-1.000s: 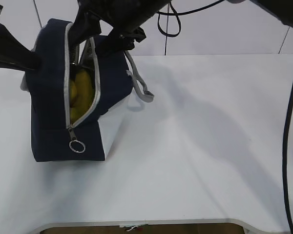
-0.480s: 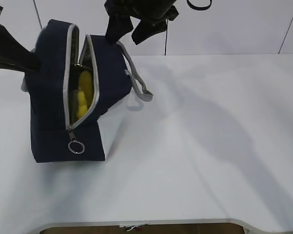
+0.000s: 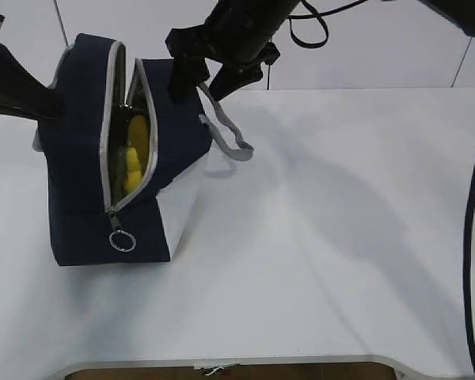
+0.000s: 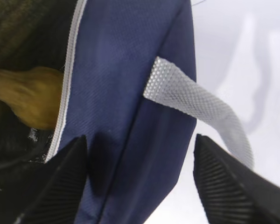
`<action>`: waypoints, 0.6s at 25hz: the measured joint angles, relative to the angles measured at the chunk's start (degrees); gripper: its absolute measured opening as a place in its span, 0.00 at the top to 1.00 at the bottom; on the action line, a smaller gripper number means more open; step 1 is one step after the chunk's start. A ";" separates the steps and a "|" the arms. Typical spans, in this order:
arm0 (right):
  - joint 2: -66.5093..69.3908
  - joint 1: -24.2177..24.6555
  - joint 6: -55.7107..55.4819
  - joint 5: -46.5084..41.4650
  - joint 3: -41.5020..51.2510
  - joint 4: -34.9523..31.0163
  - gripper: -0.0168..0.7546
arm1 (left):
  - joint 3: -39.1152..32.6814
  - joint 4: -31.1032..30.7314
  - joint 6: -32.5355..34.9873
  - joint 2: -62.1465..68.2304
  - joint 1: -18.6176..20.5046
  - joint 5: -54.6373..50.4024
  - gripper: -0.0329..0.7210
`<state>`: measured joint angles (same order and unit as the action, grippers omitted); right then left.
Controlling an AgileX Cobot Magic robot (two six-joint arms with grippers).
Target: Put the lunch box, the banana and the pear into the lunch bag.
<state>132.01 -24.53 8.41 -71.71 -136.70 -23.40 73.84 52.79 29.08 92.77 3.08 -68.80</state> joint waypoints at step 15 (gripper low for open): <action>-1.49 0.00 0.80 0.10 4.98 1.18 0.96 | 0.00 -0.12 -0.10 0.00 -0.30 0.00 0.97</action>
<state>130.52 -24.53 9.21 -71.61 -131.71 -22.22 73.84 52.66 28.99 92.77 2.78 -68.80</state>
